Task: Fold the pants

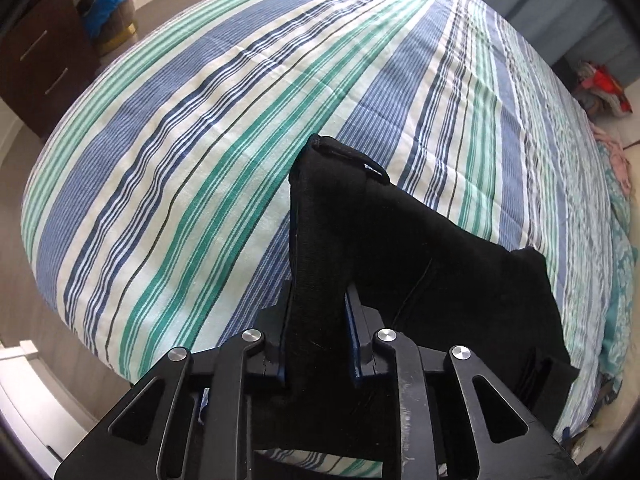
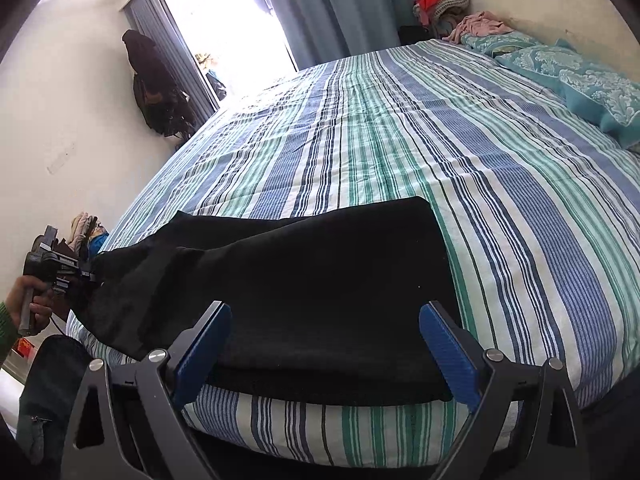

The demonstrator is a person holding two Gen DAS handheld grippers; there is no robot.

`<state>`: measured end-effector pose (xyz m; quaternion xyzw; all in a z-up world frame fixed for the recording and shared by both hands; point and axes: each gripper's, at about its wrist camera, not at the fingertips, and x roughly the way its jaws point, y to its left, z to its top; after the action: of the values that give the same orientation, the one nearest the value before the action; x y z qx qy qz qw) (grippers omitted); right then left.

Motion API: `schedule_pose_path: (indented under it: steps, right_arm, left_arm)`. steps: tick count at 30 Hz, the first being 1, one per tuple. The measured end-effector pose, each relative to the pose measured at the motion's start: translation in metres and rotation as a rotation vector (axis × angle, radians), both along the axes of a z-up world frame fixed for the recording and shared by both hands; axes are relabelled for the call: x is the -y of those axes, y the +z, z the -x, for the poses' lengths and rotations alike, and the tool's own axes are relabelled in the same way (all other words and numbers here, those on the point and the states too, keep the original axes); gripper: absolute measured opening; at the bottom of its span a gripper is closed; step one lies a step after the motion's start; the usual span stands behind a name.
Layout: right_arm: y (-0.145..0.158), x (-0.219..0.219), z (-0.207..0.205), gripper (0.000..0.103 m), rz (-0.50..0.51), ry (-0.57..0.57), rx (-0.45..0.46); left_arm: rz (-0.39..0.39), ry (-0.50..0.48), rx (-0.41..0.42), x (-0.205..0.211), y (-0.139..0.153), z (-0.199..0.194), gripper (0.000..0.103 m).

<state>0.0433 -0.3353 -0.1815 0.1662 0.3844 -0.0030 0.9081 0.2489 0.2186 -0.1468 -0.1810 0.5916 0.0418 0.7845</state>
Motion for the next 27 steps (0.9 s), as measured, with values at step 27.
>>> schedule_pose_path:
  steps: [27]
  right_arm:
    - [-0.003,0.025,0.003,0.095,-0.111,-0.095,0.002]
  left_arm:
    - [0.262,-0.631,0.052,0.276,0.018,0.086,0.03]
